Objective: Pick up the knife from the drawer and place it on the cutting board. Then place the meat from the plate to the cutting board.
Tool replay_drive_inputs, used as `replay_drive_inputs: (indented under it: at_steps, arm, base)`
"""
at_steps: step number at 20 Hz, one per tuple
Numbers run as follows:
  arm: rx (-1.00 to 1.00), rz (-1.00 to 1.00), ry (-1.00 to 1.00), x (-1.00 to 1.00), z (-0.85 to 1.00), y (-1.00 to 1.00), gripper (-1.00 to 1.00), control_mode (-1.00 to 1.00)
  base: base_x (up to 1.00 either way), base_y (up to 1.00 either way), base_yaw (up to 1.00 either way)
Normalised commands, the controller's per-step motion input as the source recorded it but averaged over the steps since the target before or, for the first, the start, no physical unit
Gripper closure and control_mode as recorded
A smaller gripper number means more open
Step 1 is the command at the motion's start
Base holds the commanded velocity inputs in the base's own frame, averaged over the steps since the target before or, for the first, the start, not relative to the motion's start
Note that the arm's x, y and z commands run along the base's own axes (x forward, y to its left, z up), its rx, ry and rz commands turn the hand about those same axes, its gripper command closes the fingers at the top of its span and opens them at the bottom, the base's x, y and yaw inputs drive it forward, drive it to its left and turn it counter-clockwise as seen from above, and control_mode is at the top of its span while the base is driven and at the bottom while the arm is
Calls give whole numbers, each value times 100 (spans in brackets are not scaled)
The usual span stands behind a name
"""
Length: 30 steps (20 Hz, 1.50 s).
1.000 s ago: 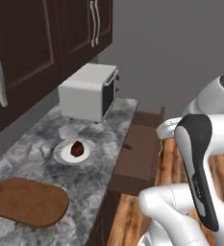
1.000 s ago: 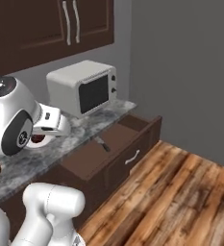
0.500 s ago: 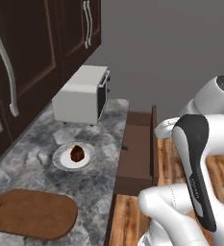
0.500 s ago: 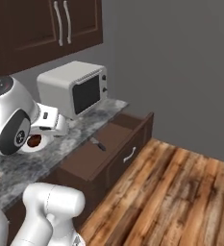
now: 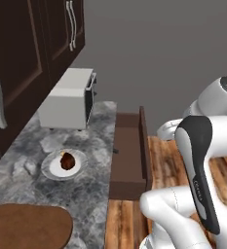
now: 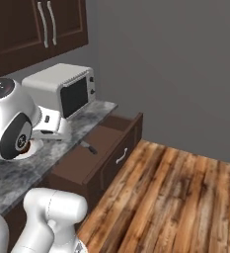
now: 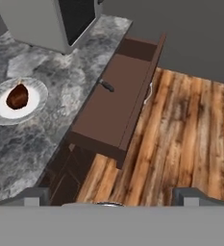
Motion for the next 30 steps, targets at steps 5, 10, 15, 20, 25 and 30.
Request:
replay_drive_inputs:
  at_steps: [5,10,15,20,25,30]
  arm:
    - [0,0,0,0,0,0,-100,100]
    - [6,-12,2,2,-36,0,-100,-100]
    - [1,-5,3,15,-33,-5,-100,-100]
    - [4,0,2,12,-27,-18,-100,-100]
    - [0,0,1,22,-36,0,-100,-100]
    - [0,-4,1,28,-50,0,-100,-100]
  base:
    - [7,7,-26]
    - [1,0,-4]
    - [0,0,0]
    - [0,0,0]
    - [0,0,0]
    - [0,0,0]
